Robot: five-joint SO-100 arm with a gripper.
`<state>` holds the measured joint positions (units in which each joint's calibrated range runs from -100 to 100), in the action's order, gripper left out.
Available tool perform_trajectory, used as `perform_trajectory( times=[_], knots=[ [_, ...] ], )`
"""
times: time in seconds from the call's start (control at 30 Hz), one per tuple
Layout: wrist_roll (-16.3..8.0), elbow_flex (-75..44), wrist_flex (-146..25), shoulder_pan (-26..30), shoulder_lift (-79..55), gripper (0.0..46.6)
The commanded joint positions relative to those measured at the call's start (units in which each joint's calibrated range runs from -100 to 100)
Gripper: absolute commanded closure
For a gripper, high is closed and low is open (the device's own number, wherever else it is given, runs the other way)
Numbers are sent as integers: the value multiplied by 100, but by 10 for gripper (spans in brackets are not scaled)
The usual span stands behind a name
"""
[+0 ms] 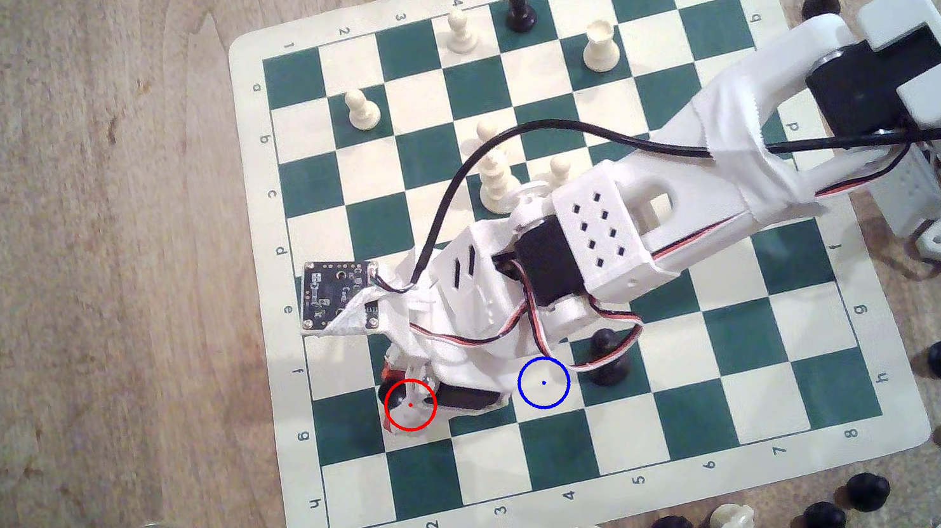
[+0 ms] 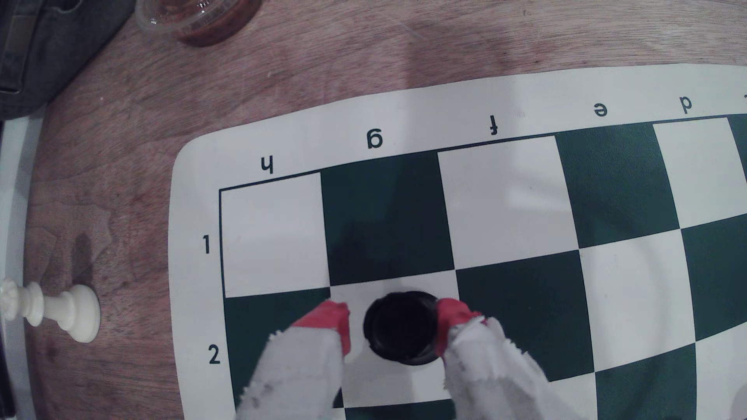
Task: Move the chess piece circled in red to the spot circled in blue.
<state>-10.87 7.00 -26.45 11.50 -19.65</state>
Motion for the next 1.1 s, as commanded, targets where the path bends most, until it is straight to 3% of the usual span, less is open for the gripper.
perform_trajectory(
  times=[0.0,0.07,0.1,0.5,0.83,1.07],
  knots=[
    [-10,-555,115,-44,955,388],
    [-10,-546,115,-51,955,444],
    [-10,-528,115,-51,972,450],
    [0,-465,-254,27,2067,453],
    [195,2808,491,324,3680,454],
    [195,3524,942,324,3654,454]
  ],
)
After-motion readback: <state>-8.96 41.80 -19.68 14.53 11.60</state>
